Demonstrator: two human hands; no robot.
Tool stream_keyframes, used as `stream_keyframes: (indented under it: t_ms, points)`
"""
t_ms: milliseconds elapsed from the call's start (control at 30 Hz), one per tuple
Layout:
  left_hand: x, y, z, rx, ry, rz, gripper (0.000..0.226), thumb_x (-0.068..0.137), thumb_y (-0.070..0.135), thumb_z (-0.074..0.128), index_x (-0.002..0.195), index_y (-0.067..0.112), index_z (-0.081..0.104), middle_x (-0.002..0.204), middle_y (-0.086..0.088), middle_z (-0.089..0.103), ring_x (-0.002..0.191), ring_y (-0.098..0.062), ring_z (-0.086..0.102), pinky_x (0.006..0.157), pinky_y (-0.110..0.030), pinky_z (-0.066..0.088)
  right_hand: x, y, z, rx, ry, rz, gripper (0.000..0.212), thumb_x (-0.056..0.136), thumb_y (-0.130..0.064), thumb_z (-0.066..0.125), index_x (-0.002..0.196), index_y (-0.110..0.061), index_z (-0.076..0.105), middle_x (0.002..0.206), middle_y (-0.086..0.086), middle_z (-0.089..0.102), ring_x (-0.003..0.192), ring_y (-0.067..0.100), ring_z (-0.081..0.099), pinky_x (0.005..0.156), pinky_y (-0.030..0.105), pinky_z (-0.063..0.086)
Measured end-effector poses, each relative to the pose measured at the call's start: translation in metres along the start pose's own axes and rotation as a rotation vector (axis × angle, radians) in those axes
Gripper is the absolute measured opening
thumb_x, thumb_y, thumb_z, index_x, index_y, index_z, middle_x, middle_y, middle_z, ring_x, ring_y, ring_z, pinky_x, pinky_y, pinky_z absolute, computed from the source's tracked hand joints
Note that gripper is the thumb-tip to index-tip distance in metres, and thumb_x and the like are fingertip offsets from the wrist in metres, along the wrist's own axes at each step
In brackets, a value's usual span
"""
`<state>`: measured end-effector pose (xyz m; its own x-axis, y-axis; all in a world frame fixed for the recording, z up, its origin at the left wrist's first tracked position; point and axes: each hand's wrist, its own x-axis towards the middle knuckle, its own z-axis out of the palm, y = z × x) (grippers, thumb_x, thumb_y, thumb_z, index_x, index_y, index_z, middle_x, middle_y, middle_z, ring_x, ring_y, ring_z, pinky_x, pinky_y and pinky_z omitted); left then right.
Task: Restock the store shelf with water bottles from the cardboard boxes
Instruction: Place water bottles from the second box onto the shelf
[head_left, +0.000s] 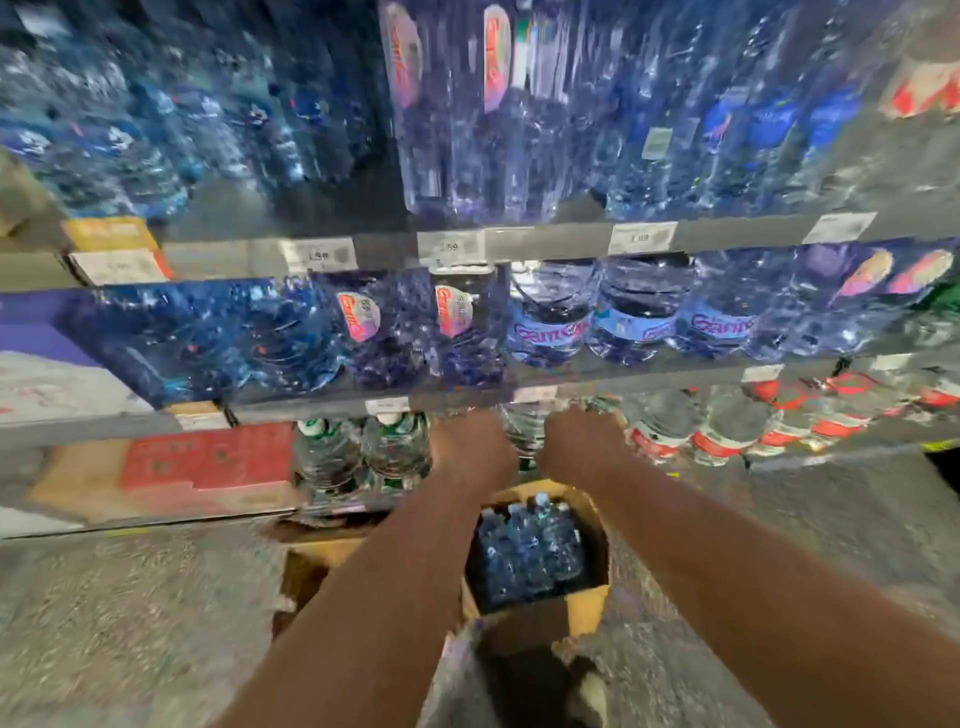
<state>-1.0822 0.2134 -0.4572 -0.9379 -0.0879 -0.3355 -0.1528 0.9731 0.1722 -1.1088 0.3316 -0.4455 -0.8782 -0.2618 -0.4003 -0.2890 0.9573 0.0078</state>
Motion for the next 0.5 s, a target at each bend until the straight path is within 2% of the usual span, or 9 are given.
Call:
stream_keyframes:
  t_ms: [100, 167, 300, 367, 500]
  points:
    - [0.018, 0.019, 0.035, -0.042, -0.1, -0.052, 0.029, 0.088, 0.026, 0.047, 0.109, 0.012, 0.059, 0.108, -0.008, 0.062, 0.098, -0.028, 0.061, 0.076, -0.038, 0.051, 0.019, 0.032, 0.034, -0.031, -0.061, -0.022, 0.027, 0.082, -0.023, 0.057, 0.106, -0.016, 0.066, 0.109, 0.006, 0.066, 0.102, 0.026, 0.063, 0.078, 0.031, 0.047]
    - [0.028, 0.023, 0.064, -0.056, -0.186, -0.062, 0.031, 0.089, 0.028, 0.045, 0.115, 0.016, 0.058, 0.113, -0.004, 0.06, 0.102, -0.027, 0.06, 0.07, -0.034, 0.046, 0.033, 0.047, 0.062, -0.018, -0.132, -0.011, 0.029, 0.083, -0.025, 0.057, 0.108, -0.014, 0.063, 0.109, 0.005, 0.065, 0.1, 0.026, 0.063, 0.075, 0.031, 0.045]
    - [0.046, 0.014, 0.133, -0.103, -0.285, -0.17, 0.028, 0.091, 0.034, 0.05, 0.109, 0.014, 0.057, 0.11, -0.009, 0.06, 0.087, -0.026, 0.058, 0.063, -0.031, 0.038, 0.066, 0.067, 0.135, 0.009, -0.288, 0.027, 0.036, 0.089, -0.032, 0.051, 0.12, -0.014, 0.054, 0.113, 0.007, 0.062, 0.104, 0.029, 0.06, 0.081, 0.036, 0.048]
    - [0.058, 0.008, 0.174, -0.148, -0.31, -0.206, 0.029, 0.092, 0.032, 0.048, 0.113, 0.013, 0.054, 0.109, -0.01, 0.058, 0.089, -0.028, 0.057, 0.063, -0.031, 0.037, 0.079, 0.074, 0.179, 0.065, -0.314, 0.055, 0.038, 0.09, -0.032, 0.05, 0.124, -0.015, 0.048, 0.112, 0.009, 0.062, 0.104, 0.031, 0.061, 0.081, 0.037, 0.047]
    - [0.089, 0.008, 0.269, -0.343, -0.415, -0.286, 0.027, 0.088, 0.027, 0.051, 0.11, 0.012, 0.057, 0.108, -0.01, 0.061, 0.098, -0.032, 0.06, 0.071, -0.035, 0.045, 0.108, 0.085, 0.273, 0.224, -0.365, 0.128, 0.023, 0.086, -0.025, 0.051, 0.106, -0.016, 0.058, 0.105, 0.01, 0.066, 0.094, 0.03, 0.063, 0.072, 0.036, 0.05]
